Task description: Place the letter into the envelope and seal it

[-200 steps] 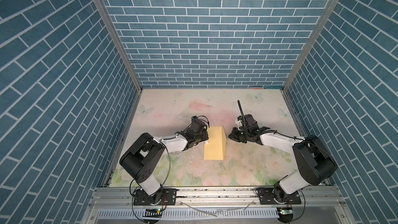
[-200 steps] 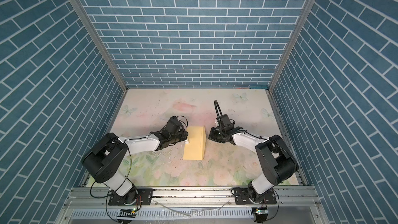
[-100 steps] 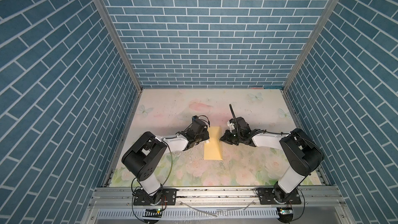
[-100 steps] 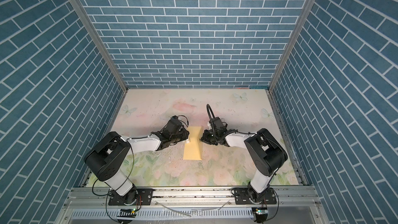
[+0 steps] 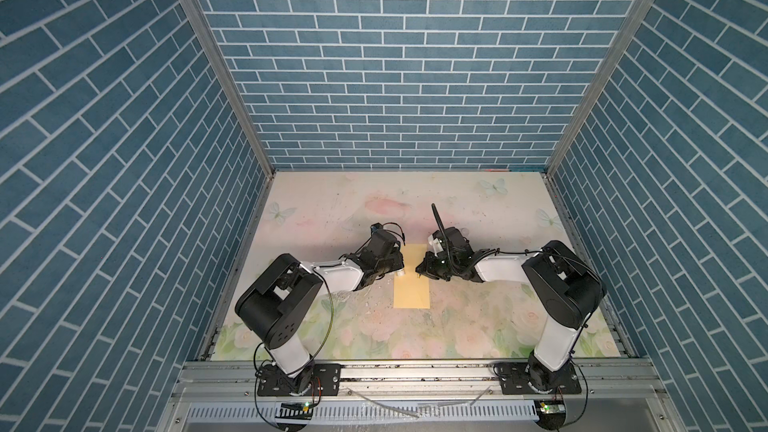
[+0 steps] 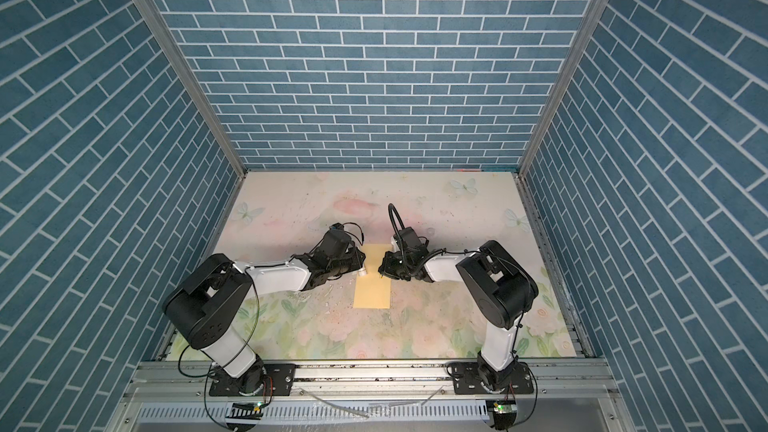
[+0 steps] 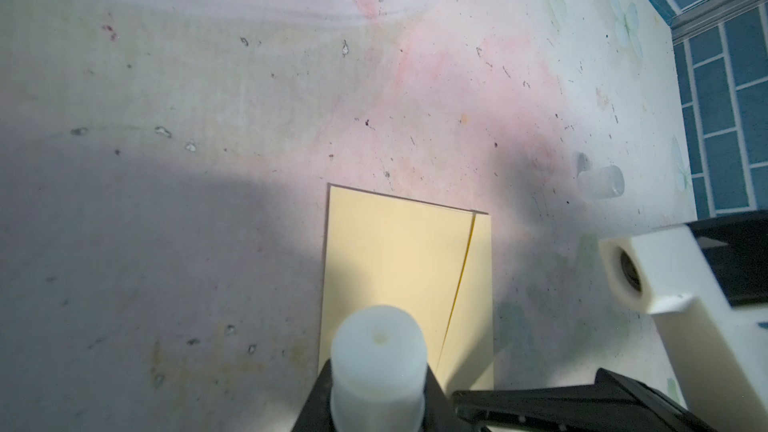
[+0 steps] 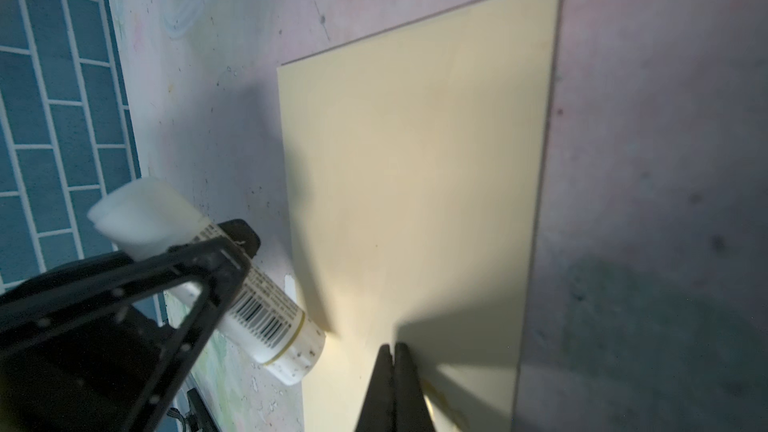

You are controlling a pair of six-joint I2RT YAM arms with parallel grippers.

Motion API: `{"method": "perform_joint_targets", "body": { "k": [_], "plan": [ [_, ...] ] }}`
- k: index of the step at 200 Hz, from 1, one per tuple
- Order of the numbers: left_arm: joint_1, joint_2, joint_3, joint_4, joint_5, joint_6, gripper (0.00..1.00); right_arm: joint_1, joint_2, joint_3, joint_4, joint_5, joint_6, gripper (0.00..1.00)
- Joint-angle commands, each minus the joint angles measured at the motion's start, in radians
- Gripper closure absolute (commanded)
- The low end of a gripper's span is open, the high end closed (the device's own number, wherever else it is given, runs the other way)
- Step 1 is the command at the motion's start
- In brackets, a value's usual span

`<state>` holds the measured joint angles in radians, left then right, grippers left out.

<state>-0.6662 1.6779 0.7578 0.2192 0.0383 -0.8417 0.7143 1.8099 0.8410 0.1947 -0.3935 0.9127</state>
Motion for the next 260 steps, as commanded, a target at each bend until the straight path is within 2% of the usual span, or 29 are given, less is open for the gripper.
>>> {"method": "perform_joint_targets", "body": {
  "k": [1,88,205,260],
  "plan": [
    [-0.004,0.028,-0.022,-0.028,-0.014,0.005,1.0,0.016,0.039,0.024,-0.024,-0.005,0.029,1.0],
    [-0.004,0.039,-0.023,-0.021,-0.014,-0.002,1.0,0.04,0.059,0.014,-0.056,-0.038,0.026,1.0],
    [-0.004,0.032,-0.031,-0.023,-0.018,-0.008,1.0,0.04,-0.101,-0.159,-0.172,-0.015,-0.009,1.0],
    [-0.004,0.04,-0.02,-0.028,-0.015,-0.007,1.0,0.039,-0.022,-0.067,-0.132,-0.022,-0.007,1.0]
  ]
}}
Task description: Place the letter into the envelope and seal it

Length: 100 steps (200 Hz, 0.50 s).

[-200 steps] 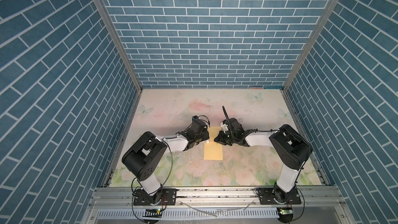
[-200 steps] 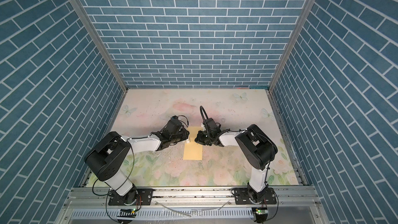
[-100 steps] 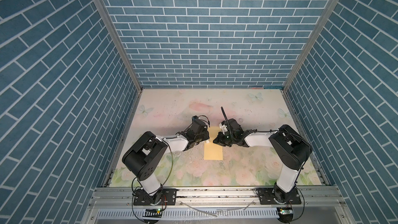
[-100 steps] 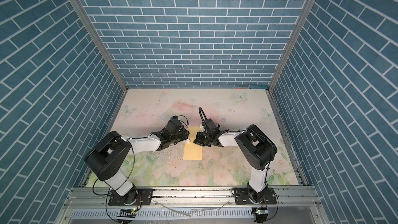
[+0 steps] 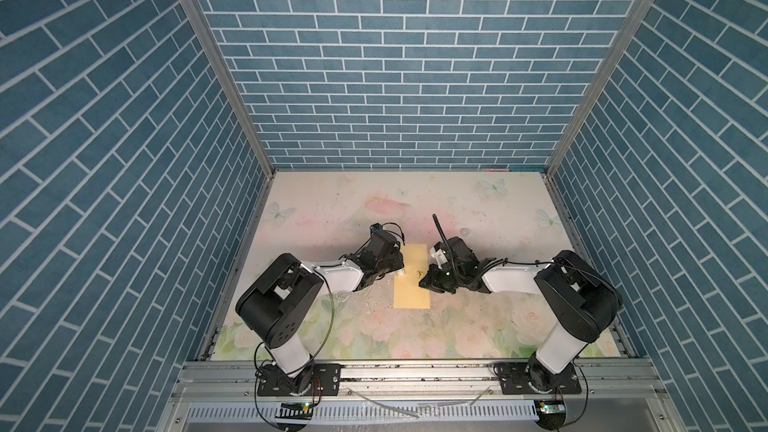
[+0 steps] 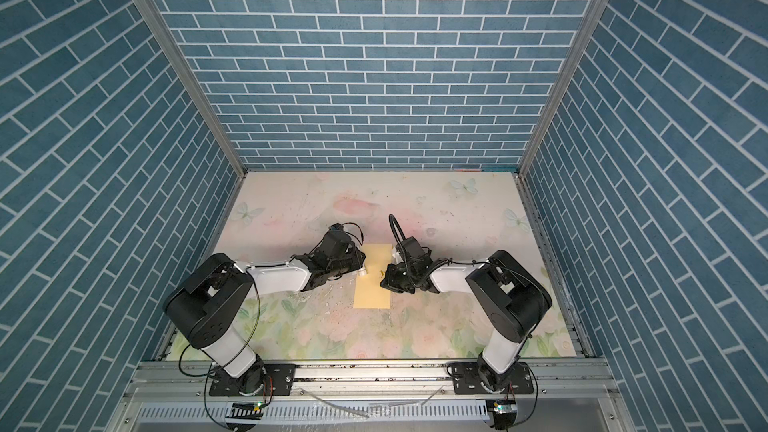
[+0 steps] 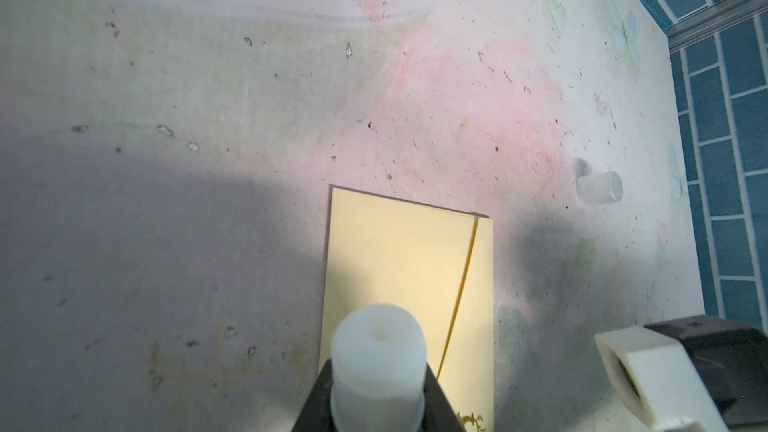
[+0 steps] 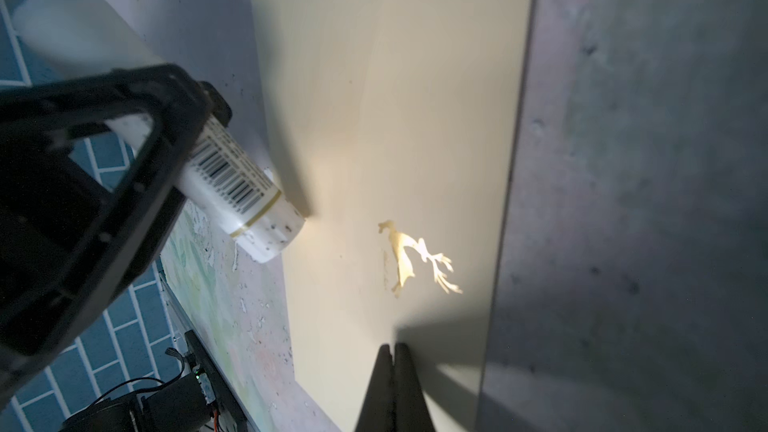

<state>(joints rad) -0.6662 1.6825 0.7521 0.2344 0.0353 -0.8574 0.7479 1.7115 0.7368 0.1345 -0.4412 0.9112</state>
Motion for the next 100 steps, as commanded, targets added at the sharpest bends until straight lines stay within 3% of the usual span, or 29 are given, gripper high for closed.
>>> {"method": "perform_joint_targets", "body": {
  "k": [1,40,100],
  "plan": [
    [-0.004,0.035,-0.014,-0.044,-0.011,0.009,1.0,0.005,0.078,0.039,-0.071,0.025,-0.006,1.0],
    [-0.005,0.031,-0.014,-0.049,-0.009,0.01,1.0,-0.009,0.165,0.147,-0.081,0.028,-0.018,1.0],
    [-0.004,0.021,-0.02,-0.053,-0.015,0.012,1.0,-0.059,0.171,0.142,-0.058,0.046,-0.021,1.0]
  ]
}}
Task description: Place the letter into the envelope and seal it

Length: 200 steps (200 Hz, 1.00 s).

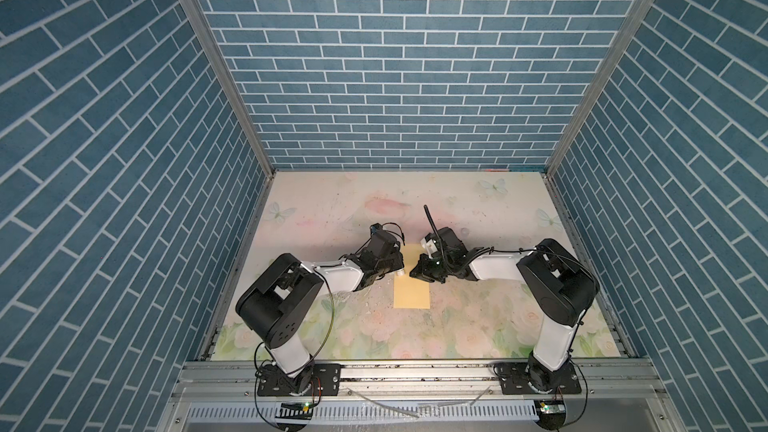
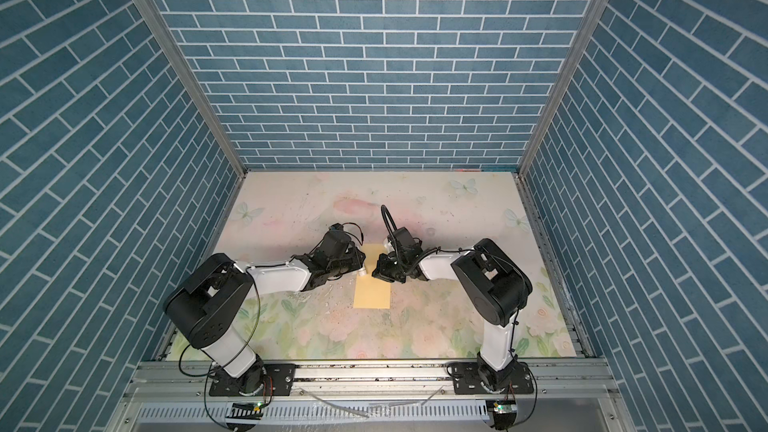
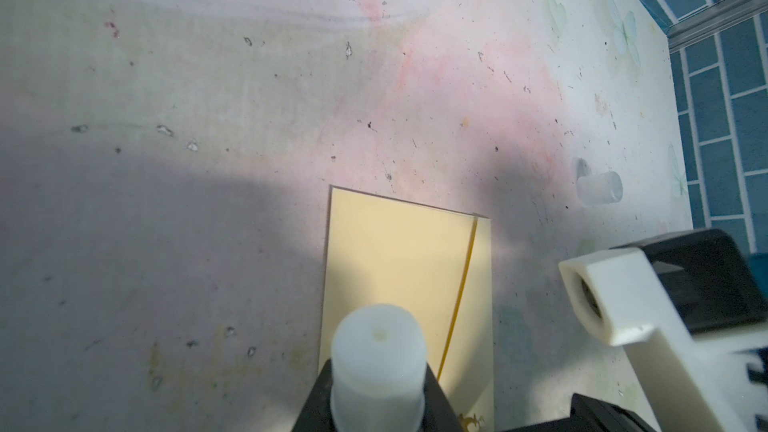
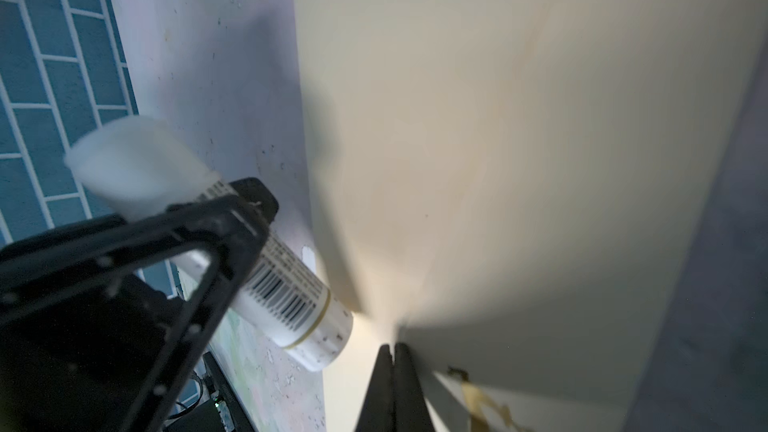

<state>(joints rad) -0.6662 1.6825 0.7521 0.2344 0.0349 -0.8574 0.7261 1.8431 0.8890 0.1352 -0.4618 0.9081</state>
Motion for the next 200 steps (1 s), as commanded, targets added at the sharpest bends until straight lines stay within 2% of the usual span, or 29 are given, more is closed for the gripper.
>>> {"method": "perform_joint_targets", "body": {
  "k": [1,76,164,200],
  "plan": [
    [-0.004,0.021,-0.02,-0.053,-0.015,0.012,1.0,-0.038,0.039,-0.01,-0.058,0.066,-0.018,1.0],
    [-0.004,0.019,-0.02,-0.058,-0.014,0.012,1.0,-0.11,0.091,0.052,-0.07,0.037,-0.046,1.0],
    [-0.004,0.029,-0.014,-0.058,-0.013,0.008,1.0,-0.003,0.033,-0.003,-0.088,0.019,-0.036,1.0],
    [-0.004,0.031,-0.014,-0.06,-0.013,0.008,1.0,-0.002,0.003,-0.06,-0.075,0.034,-0.021,1.0]
  ]
}}
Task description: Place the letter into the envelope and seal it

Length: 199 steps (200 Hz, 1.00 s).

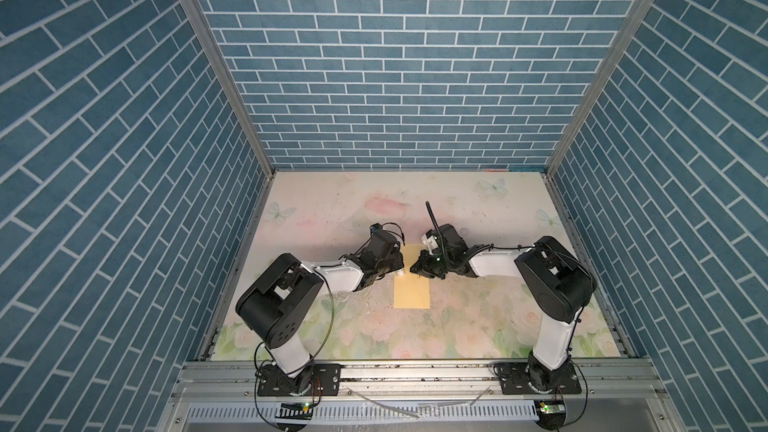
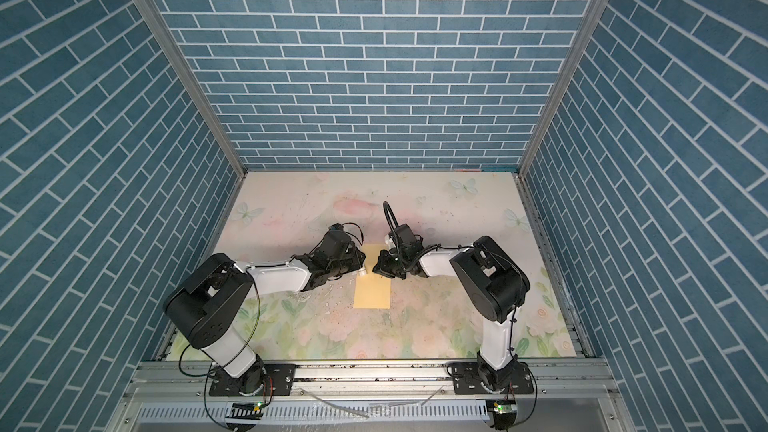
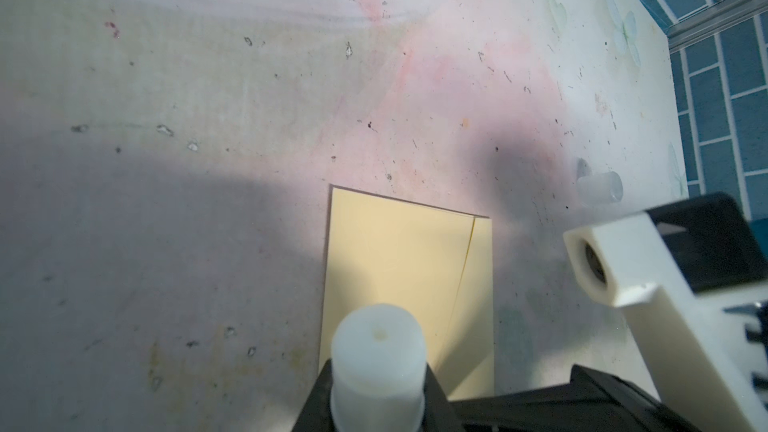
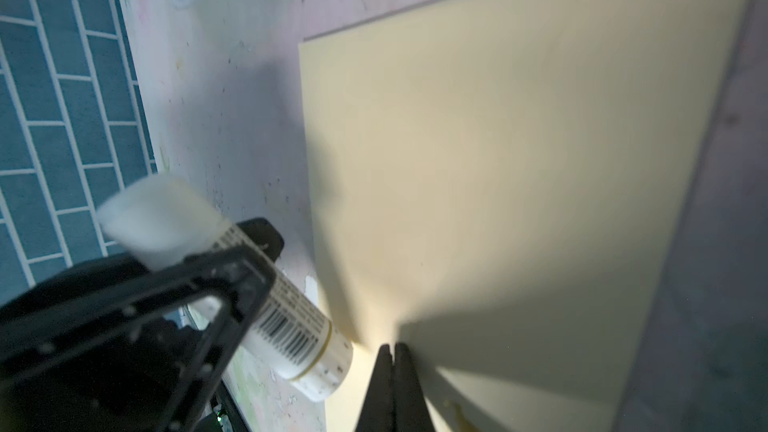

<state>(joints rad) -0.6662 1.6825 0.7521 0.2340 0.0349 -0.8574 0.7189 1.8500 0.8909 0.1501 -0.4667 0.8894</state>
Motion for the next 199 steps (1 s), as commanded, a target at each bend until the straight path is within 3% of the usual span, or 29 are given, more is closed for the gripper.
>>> {"method": "perform_joint_targets", "body": {
  "k": [1,107,199],
  "plan": [
    [-0.004,0.031,-0.013,-0.059,-0.013,0.008,1.0,0.006,-0.004,-0.063,-0.09,0.039,-0.003,1.0],
    [-0.004,0.033,-0.009,-0.059,-0.013,0.011,1.0,0.016,-0.119,-0.235,-0.122,0.049,0.017,1.0],
    [-0.004,0.025,-0.004,-0.071,-0.01,0.013,1.0,-0.009,0.034,0.024,-0.155,0.033,-0.035,1.0]
  ]
}}
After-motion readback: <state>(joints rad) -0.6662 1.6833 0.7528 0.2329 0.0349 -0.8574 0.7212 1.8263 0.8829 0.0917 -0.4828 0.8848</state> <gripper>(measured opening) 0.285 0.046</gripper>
